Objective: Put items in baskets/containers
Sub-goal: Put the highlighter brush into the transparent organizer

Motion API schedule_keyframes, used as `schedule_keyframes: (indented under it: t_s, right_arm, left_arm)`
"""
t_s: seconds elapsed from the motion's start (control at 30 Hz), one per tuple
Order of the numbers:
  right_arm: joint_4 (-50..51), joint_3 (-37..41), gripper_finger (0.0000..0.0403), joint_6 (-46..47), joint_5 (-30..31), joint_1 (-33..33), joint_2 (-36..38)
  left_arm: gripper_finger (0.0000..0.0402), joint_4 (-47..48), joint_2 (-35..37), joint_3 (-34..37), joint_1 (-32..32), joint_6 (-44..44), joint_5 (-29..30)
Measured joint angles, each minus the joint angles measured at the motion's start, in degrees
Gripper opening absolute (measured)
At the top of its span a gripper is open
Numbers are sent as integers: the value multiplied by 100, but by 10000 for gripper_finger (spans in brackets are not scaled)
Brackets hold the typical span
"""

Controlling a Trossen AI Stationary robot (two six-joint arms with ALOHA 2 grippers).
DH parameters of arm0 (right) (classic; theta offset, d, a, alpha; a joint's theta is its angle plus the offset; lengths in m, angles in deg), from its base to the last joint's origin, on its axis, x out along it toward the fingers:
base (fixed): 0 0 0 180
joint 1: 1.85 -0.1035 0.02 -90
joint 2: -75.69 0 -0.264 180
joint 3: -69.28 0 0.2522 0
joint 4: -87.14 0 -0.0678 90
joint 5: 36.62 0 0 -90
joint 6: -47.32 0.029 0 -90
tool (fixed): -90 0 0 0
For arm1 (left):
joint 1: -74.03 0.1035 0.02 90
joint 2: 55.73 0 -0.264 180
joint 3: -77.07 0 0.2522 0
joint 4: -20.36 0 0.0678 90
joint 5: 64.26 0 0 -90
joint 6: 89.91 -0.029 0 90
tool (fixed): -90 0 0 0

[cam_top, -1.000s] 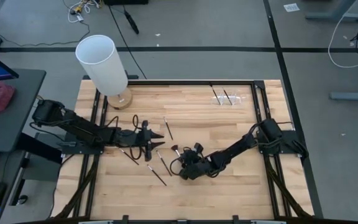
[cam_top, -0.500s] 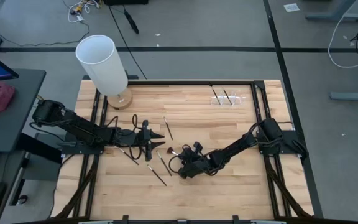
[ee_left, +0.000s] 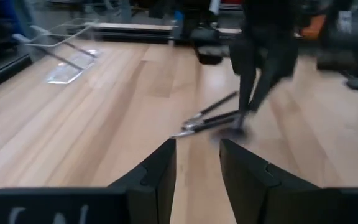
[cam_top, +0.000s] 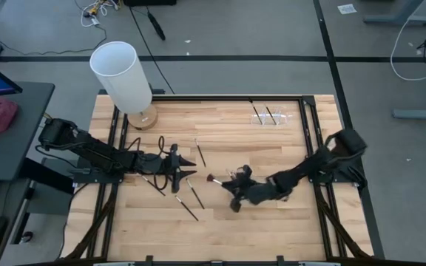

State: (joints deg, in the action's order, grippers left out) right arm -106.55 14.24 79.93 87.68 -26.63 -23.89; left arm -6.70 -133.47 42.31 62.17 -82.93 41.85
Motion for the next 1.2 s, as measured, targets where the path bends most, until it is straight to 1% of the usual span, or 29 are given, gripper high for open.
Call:
schedule_keyframes:
  t_s: [0.1, 0.17, 0.2, 0.23, 0.3, 0.37, 0.47, 0.57, 0.67, 0.77, 0.87, 0.93, 1.07, 1.13, 1.2]
  right_arm:
    - [-2120, 818, 10, -454, -117, -3, 179]
    - [-3574, 1183, 10, -880, -499, 0, 178]
    - [-4148, 1289, 10, -1044, -703, 5, 158]
    - [-4565, 1367, 10, -1197, -921, 7, 142]
    - [-4959, 1428, 10, -1505, -1186, 32, 132]
    - [-5104, 1353, 10, -1706, -1487, 57, 132]
    - [-5048, 1155, 10, -1825, -2016, 129, 134]
    - [-4945, 937, 10, -2104, -2265, 169, 134]
    - [-4885, 774, 10, -2323, -2297, 199, 136]
    - [-4714, 701, 10, -2338, -2316, 231, 134]
    - [-4578, 643, 10, -2342, -2341, 237, 134]
    - [-4554, 632, 10, -2340, -2341, 235, 134]
    - [-4520, 629, 10, -2318, -2339, 199, 134]
    - [-4509, 629, 10, -2304, -2341, 176, 134]
    - [-4431, 627, 10, -2260, -2339, 154, 138]
  left_arm:
    - [126, -178, -22, 0, 0, -157, -367]
    - [126, -316, -33, 0, -2, -314, -556]
    - [126, -417, -33, 0, -2, -360, -664]
    - [126, -525, -33, 0, -2, -438, -735]
    - [126, -802, -33, 0, -2, -587, -837]
    - [126, -1107, -33, 0, -2, -673, -984]
    - [126, -1664, -179, -4, -2, -723, -1225]
    - [126, -2205, -505, -25, -2, -732, -1468]
    - [127, -2511, -903, -195, -1, -765, -1686]
    - [136, -2782, -1310, -526, -2, -767, -1978]
    - [159, -2795, -1668, -937, -1, -772, -2061]
    - [180, -2791, -1855, -1198, 10, -801, -2217]
    - [220, -2801, -2003, -1571, 17, -920, -2515]
    - [231, -2820, -2008, -1642, -19, -1095, -2541]
    - [234, -2828, -2017, -1742, -66, -1260, -2542]
